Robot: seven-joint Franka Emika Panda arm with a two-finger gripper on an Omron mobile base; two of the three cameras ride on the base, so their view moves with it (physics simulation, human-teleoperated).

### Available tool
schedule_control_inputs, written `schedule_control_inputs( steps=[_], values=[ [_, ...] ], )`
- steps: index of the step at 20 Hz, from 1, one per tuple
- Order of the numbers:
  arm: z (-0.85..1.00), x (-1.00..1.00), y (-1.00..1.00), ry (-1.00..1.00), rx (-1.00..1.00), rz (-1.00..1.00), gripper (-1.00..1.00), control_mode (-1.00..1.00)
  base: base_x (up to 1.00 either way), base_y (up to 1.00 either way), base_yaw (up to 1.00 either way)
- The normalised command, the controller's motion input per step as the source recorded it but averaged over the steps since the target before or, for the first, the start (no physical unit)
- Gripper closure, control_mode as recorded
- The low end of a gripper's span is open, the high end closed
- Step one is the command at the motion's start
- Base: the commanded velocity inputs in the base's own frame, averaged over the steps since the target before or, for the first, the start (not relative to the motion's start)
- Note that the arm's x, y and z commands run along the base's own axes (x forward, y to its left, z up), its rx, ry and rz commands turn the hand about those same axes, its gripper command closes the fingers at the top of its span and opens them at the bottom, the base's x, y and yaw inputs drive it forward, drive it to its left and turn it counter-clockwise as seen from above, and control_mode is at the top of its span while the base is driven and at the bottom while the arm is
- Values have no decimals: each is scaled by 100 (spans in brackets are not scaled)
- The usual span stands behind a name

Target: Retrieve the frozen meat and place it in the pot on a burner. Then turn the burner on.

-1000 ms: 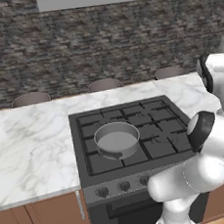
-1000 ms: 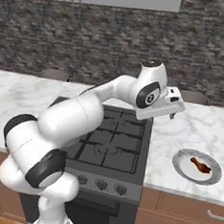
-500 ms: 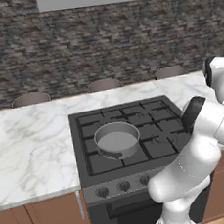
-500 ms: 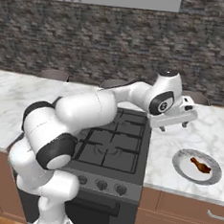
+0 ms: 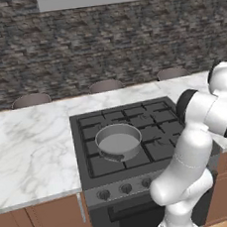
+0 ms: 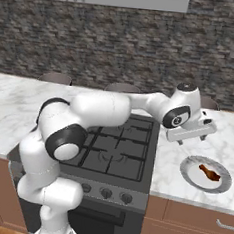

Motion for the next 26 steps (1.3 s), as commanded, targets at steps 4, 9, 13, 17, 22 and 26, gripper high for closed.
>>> schedule_control_inputs(
  steps=[4,9,13,17,22,26],
  values=[
    [-30,15,-42,3,0,0,-100,-100,0,0,0],
    [-13,8,-27,0,0,1,-100,-100,0,0,0],
    [-9,9,-21,0,0,3,-100,-100,0,0,0],
    [-12,7,-18,0,2,2,-100,-100,0,0,0],
    [-24,13,-6,2,2,3,-100,-100,0,0,0],
    [-32,11,-6,3,2,2,-100,-100,0,0,0]
  ],
)
